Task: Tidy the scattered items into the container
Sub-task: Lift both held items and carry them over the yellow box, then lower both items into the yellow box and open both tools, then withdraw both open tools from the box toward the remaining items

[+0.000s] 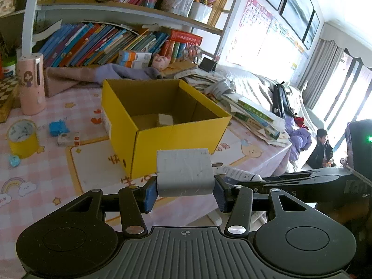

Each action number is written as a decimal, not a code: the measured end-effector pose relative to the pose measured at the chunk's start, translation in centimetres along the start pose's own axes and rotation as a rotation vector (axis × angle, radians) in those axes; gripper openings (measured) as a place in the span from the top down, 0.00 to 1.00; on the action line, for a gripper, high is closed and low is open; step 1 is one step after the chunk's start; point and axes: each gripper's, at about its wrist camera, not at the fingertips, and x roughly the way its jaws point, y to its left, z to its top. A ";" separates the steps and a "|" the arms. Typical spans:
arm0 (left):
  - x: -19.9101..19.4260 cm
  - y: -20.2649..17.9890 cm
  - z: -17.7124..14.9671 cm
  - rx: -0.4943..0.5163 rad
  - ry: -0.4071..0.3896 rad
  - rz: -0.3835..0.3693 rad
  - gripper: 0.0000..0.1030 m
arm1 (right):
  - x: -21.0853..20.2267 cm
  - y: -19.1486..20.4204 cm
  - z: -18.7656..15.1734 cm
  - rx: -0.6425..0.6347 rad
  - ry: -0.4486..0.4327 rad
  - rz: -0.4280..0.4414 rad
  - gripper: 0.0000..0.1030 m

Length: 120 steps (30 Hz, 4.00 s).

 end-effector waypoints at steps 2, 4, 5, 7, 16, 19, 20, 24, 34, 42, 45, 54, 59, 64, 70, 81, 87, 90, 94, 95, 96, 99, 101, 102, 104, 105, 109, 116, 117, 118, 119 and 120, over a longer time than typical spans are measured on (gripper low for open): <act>0.2 -0.2 0.4 0.003 -0.008 0.003 0.52 | 0.1 -0.3 0.5 -0.004 -0.007 0.003 0.71; 0.4 -0.3 0.8 0.004 -0.018 0.008 0.52 | 0.2 -0.6 1.0 -0.008 -0.014 0.009 0.71; 0.5 -0.4 1.1 0.005 -0.023 0.010 0.52 | 0.2 -0.7 1.3 -0.011 -0.020 0.013 0.71; 0.7 -0.5 1.7 0.008 -0.038 0.013 0.52 | 0.1 -0.8 2.1 -0.027 -0.040 0.017 0.71; 2.3 -0.7 5.5 0.023 -0.118 0.050 0.52 | 0.1 -1.9 7.7 -0.082 -0.142 0.042 0.71; 3.3 -0.6 7.1 0.034 -0.137 0.068 0.52 | 0.9 -2.5 9.7 -0.097 -0.163 0.055 0.71; 3.7 -0.7 7.6 0.040 -0.142 0.074 0.52 | 1.3 -2.7 10.4 -0.104 -0.168 0.059 0.71; 5.7 -0.2 9.1 0.038 -0.152 0.108 0.52 | 3.4 -3.4 13.0 -0.133 -0.164 0.080 0.71; 11.9 0.9 10.6 0.020 -0.071 0.218 0.52 | 10.8 -4.3 17.9 -0.231 -0.080 0.150 0.71; 15.6 0.8 11.0 0.045 -0.020 0.294 0.52 | 15.7 -3.3 19.5 -0.316 -0.018 0.196 0.71; 17.1 1.0 10.9 0.051 0.015 0.315 0.52 | 17.3 -2.8 19.6 -0.362 0.016 0.196 0.71; 19.5 1.4 10.2 0.063 0.099 0.352 0.52 | 19.8 -2.5 20.1 -0.428 0.082 0.211 0.70; 19.9 1.2 10.0 0.084 0.115 0.371 0.52 | 20.0 -2.2 20.2 -0.444 0.079 0.217 0.70; 20.1 1.0 9.9 0.102 0.121 0.389 0.53 | 19.8 -1.6 20.1 -0.477 0.053 0.224 0.70; 20.1 0.8 9.9 0.113 0.116 0.401 0.51 | 20.3 -1.3 20.3 -0.482 0.060 0.228 0.70; 17.9 0.7 9.8 0.077 0.041 0.418 0.41 | 20.4 -1.2 20.5 -0.454 0.050 0.244 0.70; 16.1 0.7 9.2 0.038 0.007 0.426 0.39 | 19.7 -1.1 20.7 -0.428 0.017 0.253 0.58; 15.1 0.6 9.2 0.025 -0.012 0.422 0.39 | 18.9 -0.7 20.6 -0.445 -0.011 0.241 0.47; 14.1 0.2 9.1 0.042 -0.029 0.421 0.37 | 18.0 -0.6 20.4 -0.432 -0.036 0.224 0.44; 13.7 0.2 9.1 0.045 -0.034 0.419 0.37 | 17.7 -0.6 20.4 -0.424 -0.041 0.220 0.44; 13.3 0.1 9.1 0.045 -0.040 0.417 0.36 | 17.4 -0.6 20.3 -0.418 -0.047 0.216 0.44; 12.3 0.0 9.0 0.048 -0.060 0.412 0.36 | 16.3 -0.6 19.8 -0.405 -0.070 0.205 0.44; 11.7 -0.1 8.9 0.054 -0.071 0.410 0.36 | 15.6 -0.5 19.5 -0.395 -0.085 0.196 0.44; 11.4 -0.2 8.8 0.058 -0.077 0.407 0.36 | 15.2 -0.5 19.4 -0.390 -0.093 0.192 0.44; 10.7 -0.3 8.6 0.064 -0.091 0.405 0.36 | 14.2 -0.4 18.9 -0.381 -0.112 0.181 0.44; 10.3 -0.4 8.5 0.065 -0.100 0.403 0.36 | 13.7 -0.4 18.6 -0.377 -0.124 0.174 0.44; 8.8 -0.6 8.1 0.064 -0.135 0.386 0.36 | 11.7 -0.4 17.2 -0.370 -0.181 0.134 0.44; 6.8 -0.9 7.3 0.100 -0.157 0.352 0.35 | 9.0 -0.7 14.9 -0.353 -0.232 0.044 0.44; 6.6 -0.8 7.1 0.100 -0.157 0.347 0.35 | 8.6 -0.8 14.6 -0.347 -0.238 0.032 0.44; 6.4 -0.7 7.0 0.100 -0.157 0.339 0.35 | 8.2 -0.7 14.2 -0.343 -0.246 0.018 0.44; 6.1 -0.7 6.8 0.100 -0.156 0.333 0.35 | 7.8 -0.7 13.8 -0.339 -0.255 0.002 0.44; 5.9 -0.7 6.6 0.100 -0.155 0.328 0.35 | 7.4 -0.7 13.4 -0.335 -0.265 -0.014 0.44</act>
